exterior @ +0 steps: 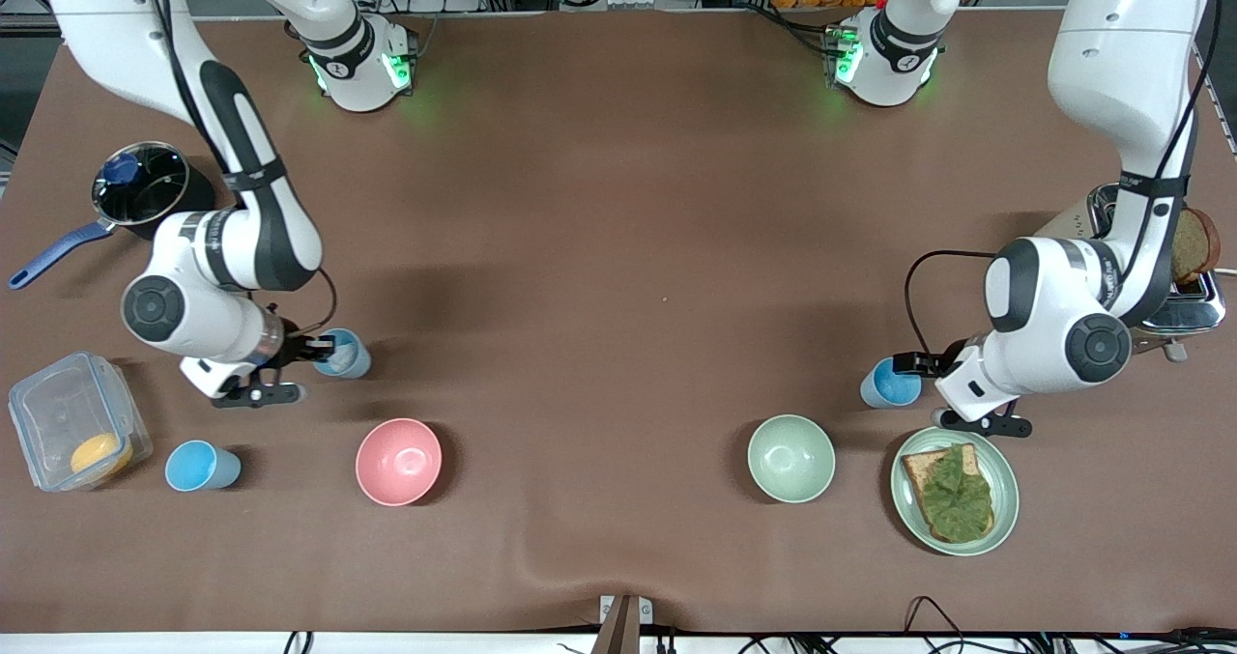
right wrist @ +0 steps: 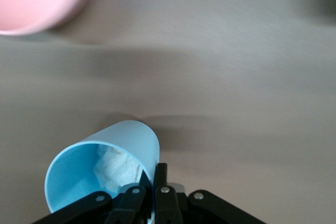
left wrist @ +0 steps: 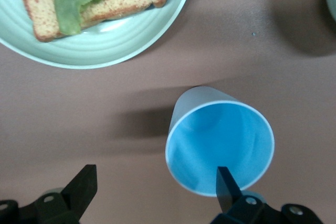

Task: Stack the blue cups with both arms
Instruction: 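Carry the cup with the right gripper while the left gripper grasps its cup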

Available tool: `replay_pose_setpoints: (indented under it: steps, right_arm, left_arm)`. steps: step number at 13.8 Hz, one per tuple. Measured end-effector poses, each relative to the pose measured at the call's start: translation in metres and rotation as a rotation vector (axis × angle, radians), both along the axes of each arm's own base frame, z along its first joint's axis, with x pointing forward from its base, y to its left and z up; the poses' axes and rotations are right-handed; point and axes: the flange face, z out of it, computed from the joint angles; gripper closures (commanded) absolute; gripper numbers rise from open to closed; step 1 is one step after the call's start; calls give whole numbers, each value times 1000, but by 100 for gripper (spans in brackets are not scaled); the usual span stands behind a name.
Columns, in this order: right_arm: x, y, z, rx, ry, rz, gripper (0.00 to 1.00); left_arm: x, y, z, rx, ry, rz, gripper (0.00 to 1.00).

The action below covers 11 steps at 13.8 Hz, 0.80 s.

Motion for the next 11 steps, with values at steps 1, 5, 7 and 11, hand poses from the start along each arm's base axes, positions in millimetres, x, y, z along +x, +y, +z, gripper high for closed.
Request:
replay_pose_setpoints:
  steps: [1,5,7,11]
  right_arm:
    - [3,22,14,12,-7,15,100]
    - [-11,129,55,58,-40,39,100]
    - [-30,184,59,66,-35,46,100]
    - [-69,265,61,76,-24,71,100]
  left_arm:
    - [1,0,-3,-1,-5,1,0]
    - [5,-2,-14,-5,-38,1,84]
    - [5,-3,-20,-4,-35,10,100]
    - [5,-3,-21,-2,-33,23,100]
